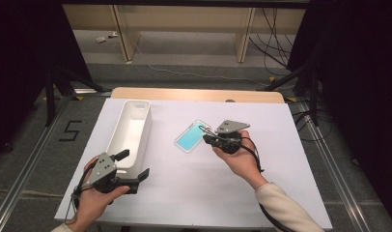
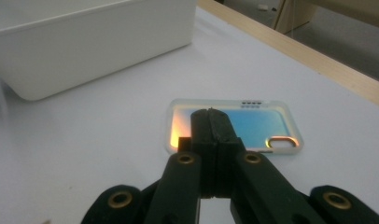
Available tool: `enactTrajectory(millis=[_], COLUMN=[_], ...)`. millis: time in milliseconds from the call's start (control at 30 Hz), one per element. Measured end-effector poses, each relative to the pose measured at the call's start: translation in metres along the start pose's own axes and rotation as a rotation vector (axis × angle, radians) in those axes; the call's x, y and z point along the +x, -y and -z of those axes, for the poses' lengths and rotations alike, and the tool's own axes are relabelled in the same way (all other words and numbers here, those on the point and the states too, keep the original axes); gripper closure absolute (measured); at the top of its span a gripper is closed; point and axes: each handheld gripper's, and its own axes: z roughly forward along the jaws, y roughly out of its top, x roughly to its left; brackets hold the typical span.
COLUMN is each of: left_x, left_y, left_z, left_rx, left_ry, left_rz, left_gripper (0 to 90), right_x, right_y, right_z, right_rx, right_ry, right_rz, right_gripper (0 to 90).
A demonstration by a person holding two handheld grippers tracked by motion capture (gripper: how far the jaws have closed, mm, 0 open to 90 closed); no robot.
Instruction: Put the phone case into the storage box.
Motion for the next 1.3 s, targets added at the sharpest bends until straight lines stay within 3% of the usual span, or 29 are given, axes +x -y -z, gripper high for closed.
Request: enactTrajectory(millis=[400, 500, 600, 667, 700, 733, 800, 833, 967, 1033, 1167, 1300], left_x=[0.000, 0.000, 0.000, 0.000, 0.000, 0.000, 0.000, 0.000, -0.001, -0.001, 0.000, 0.000], left_y=[0.000, 0.000, 0.000, 0.000, 0.000, 0.000, 0.000, 0.000, 0.000, 0.000, 0.001, 0.000], left_z=[0.000, 0.000, 0.000, 0.000, 0.001, 0.001, 0.001, 0.001, 0.000, 0.000, 0.000, 0.000], left_rx=[-0.007, -0.007, -0.008, -0.009, -0.005, -0.005, -0.004, -0.004, -0.009, -0.005, -0.006, -0.007], left_ry=[0.006, 0.006, 0.008, 0.008, 0.003, 0.003, 0.005, 0.005, 0.011, 0.007, 0.012, 0.012], left_rz=[0.003, 0.003, 0.004, 0.006, 0.004, 0.004, 0.004, 0.003, 0.007, 0.004, 0.004, 0.005], left_gripper=[5.8, 5.8, 5.8, 5.8, 5.8, 5.8, 5.8, 5.8, 5.9, 5.8, 5.9, 5.9], right_x=[0.007, 0.007, 0.008, 0.010, 0.009, 0.010, 0.008, 0.010, 0.009, 0.010, 0.011, 0.012], right_y=[-0.010, -0.011, -0.009, -0.007, -0.007, -0.007, -0.007, -0.006, -0.005, -0.005, -0.003, -0.001], right_z=[-0.049, -0.065, -0.074, -0.082, -0.084, -0.086, -0.087, -0.089, -0.095, -0.097, -0.101, -0.105], right_rx=[0.090, 0.145, 0.152, 0.188, 0.195, 0.206, 0.214, 0.235, 0.243, 0.252, 0.289, 0.287], right_ry=[-0.033, -0.037, -0.030, -0.038, -0.040, -0.043, -0.048, -0.050, -0.045, -0.044, -0.051, -0.049], right_rz=[0.008, 0.005, 0.008, -0.008, 0.000, -0.025, -0.009, -0.028, -0.004, -0.027, -0.024, -0.018], right_gripper=[90.0, 90.0, 90.0, 90.0, 90.0, 90.0, 90.0, 90.0, 90.0, 90.0, 90.0, 90.0])
